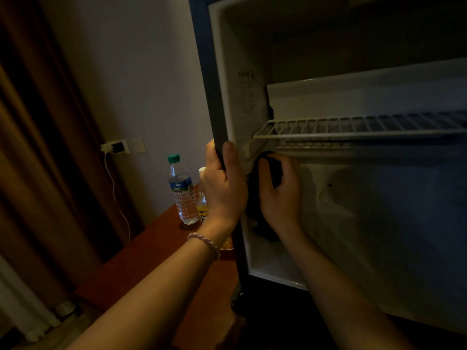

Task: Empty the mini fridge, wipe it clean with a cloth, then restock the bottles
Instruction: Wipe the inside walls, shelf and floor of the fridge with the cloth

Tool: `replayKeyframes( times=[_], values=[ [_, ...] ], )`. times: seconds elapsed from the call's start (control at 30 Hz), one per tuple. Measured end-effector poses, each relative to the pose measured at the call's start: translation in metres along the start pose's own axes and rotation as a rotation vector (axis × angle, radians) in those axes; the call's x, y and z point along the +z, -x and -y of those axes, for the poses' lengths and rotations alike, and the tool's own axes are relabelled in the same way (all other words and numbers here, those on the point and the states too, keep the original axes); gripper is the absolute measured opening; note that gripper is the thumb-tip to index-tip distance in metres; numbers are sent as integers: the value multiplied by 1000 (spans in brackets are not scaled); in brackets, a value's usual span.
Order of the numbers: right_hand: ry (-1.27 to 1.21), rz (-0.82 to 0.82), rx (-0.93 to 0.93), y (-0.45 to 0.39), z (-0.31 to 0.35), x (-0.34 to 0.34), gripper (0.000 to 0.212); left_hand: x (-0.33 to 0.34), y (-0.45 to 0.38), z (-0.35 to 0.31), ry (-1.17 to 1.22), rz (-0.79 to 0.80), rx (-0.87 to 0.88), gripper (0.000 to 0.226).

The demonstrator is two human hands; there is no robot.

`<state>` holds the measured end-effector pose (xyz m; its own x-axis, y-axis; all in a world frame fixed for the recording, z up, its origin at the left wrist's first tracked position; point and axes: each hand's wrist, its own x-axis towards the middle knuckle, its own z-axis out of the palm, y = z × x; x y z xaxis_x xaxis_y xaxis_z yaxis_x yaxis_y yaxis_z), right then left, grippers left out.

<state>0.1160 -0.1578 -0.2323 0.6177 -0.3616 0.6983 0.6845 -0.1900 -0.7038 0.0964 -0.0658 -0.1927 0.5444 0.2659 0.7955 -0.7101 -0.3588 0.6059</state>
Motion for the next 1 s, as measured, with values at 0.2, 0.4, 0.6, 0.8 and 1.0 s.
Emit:
replayKeyframes(
  times=[0.2, 0.4, 0.6, 0.8, 1.0],
  values=[
    [-8, -21, 0, 4, 7, -1, 22, -1, 0, -2, -7, 6, -3, 24],
    [-82, -200, 200, -13, 10, -3, 21, -1, 1, -4, 30, 6, 8, 28],
    [-26, -182, 320, -48, 7, 1, 37, -1, 1, 0, 32, 2, 14, 28],
    [-98, -140, 335, -57, 8, 5, 32, -1, 1, 3, 42, 1, 15, 32],
    [-112, -102, 348, -61, 8, 4, 33, -1, 1, 2, 38, -12, 41, 36]
  ],
)
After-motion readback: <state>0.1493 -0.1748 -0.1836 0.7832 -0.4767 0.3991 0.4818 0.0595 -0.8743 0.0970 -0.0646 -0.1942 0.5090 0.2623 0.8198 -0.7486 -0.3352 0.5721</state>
